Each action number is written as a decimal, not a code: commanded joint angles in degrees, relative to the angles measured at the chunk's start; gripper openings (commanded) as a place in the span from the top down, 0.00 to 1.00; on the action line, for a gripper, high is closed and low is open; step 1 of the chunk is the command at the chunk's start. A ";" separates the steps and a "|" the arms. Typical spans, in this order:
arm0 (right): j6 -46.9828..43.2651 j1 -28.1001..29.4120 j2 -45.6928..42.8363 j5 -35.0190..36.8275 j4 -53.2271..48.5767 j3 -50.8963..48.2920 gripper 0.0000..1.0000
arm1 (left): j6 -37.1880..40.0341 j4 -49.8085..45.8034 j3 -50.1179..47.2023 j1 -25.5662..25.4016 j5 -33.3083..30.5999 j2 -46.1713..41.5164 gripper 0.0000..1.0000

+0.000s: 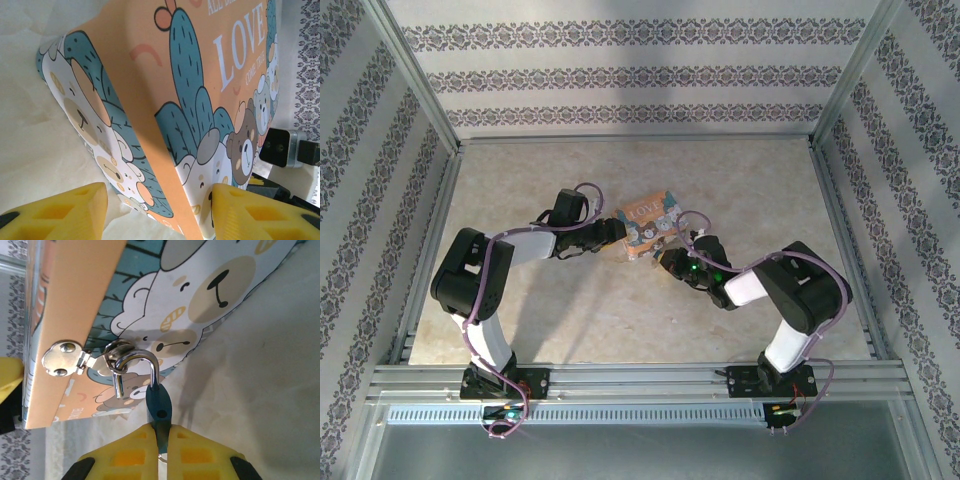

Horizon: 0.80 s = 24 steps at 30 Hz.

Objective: Unlock the padlock with the key

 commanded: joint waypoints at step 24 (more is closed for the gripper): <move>9.15 -2.71 3.85 5.21 13.04 -0.41 0.94 | 0.72 -4.26 -3.02 -0.53 -2.93 -0.10 0.45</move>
